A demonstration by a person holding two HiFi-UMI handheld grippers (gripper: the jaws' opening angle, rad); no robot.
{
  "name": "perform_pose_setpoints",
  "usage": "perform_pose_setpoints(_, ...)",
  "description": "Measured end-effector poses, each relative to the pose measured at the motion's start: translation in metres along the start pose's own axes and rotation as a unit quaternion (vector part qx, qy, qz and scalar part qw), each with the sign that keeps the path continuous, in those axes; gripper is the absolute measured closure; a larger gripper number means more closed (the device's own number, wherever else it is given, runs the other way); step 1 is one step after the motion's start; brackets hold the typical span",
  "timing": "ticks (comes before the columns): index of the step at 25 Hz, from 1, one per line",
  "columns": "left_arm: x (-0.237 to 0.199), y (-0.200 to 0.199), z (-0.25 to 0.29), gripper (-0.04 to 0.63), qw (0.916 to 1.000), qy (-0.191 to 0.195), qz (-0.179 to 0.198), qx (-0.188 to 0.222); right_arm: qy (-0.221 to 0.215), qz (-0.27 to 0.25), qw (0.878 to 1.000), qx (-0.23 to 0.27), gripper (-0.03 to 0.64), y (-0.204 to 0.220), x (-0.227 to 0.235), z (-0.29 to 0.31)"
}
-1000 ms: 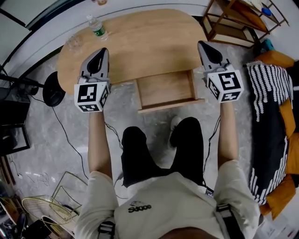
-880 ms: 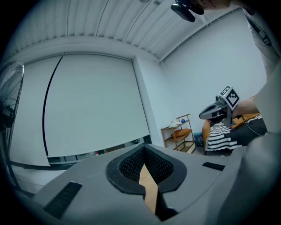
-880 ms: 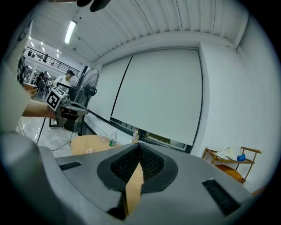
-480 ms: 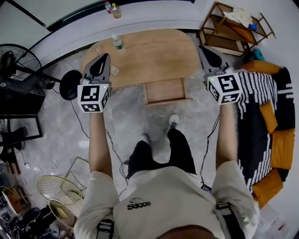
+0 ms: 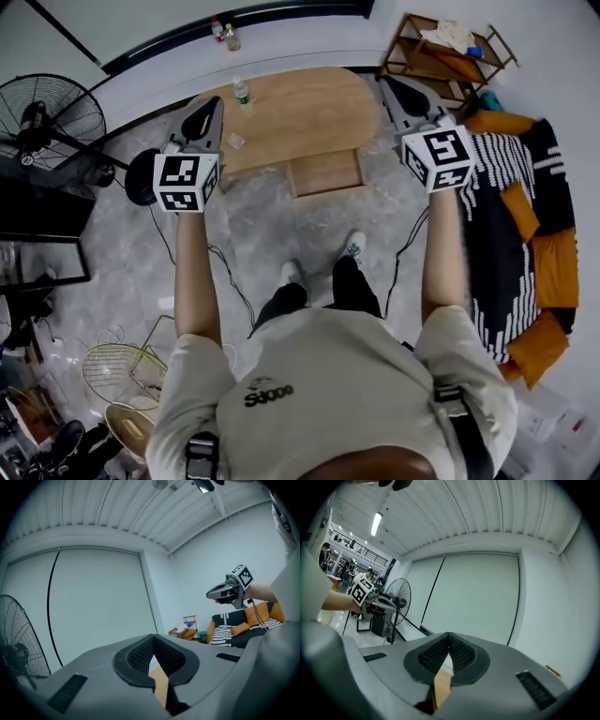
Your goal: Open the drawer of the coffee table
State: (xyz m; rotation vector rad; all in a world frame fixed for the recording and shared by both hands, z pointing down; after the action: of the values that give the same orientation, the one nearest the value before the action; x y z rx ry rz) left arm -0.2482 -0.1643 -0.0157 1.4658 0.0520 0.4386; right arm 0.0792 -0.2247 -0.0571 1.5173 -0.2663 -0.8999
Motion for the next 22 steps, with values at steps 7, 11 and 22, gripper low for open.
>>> perform_pose_setpoints(7,0.024,-0.043,-0.035,0.577,0.9997,-0.021,0.006,0.014,-0.004,0.003,1.000,0.017,0.611,-0.020,0.014,-0.039)
perform_pose_setpoints(11,0.042,-0.066,-0.050,0.577,0.9990,-0.034,0.015,0.024,-0.006,-0.005,1.000,0.026,0.611,-0.027,0.025,-0.056)
perform_pose_setpoints(22,0.080,-0.068,-0.070,0.577,0.9987,-0.028,-0.003,0.042,-0.024,-0.049,0.998,0.027,0.611,-0.036,0.012,-0.084)
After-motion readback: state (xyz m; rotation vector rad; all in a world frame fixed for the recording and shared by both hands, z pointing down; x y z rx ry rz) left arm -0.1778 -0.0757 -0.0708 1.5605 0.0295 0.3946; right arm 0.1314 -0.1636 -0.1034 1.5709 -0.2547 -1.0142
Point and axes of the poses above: the fingertips, and each gripper's own axes: z forward along the fingers, x to its right, y out of its underside, the point moved 7 cm from there along -z, backward along the fingers, and after that the axes turned 2 degrees about -z, right-handed, at the moved point
